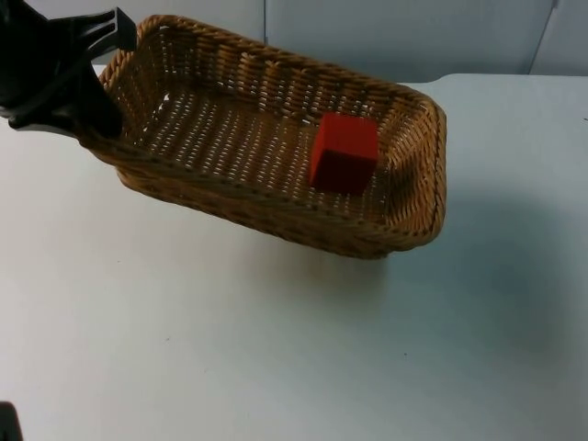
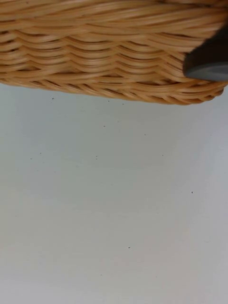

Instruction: Pick up the basket with the left hand and place the cube into the basket with the right hand.

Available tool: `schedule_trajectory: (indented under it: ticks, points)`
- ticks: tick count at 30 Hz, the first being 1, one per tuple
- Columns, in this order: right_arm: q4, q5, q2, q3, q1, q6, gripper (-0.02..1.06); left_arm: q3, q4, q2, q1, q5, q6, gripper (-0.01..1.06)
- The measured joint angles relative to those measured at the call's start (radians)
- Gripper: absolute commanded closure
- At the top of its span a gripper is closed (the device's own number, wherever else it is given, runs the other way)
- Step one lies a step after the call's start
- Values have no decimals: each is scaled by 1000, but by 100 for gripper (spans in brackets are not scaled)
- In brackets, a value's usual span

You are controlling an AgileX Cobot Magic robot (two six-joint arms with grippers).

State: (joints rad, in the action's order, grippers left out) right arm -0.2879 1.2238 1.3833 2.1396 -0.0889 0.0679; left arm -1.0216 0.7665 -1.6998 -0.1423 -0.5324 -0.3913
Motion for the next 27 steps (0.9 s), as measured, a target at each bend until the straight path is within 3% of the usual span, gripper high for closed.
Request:
schedule_trajectory:
  ticks: [14, 20, 27]
  points:
    - [58, 2, -14, 0, 0, 0, 29, 0, 48, -11, 0, 27, -10, 105]
    - [75, 2, -14, 0, 0, -12, 29, 0, 153, -74, 0, 20, -126, 105]
    - [78, 2, -14, 0, 0, -18, 29, 0, 384, -173, 0, 30, -314, 105]
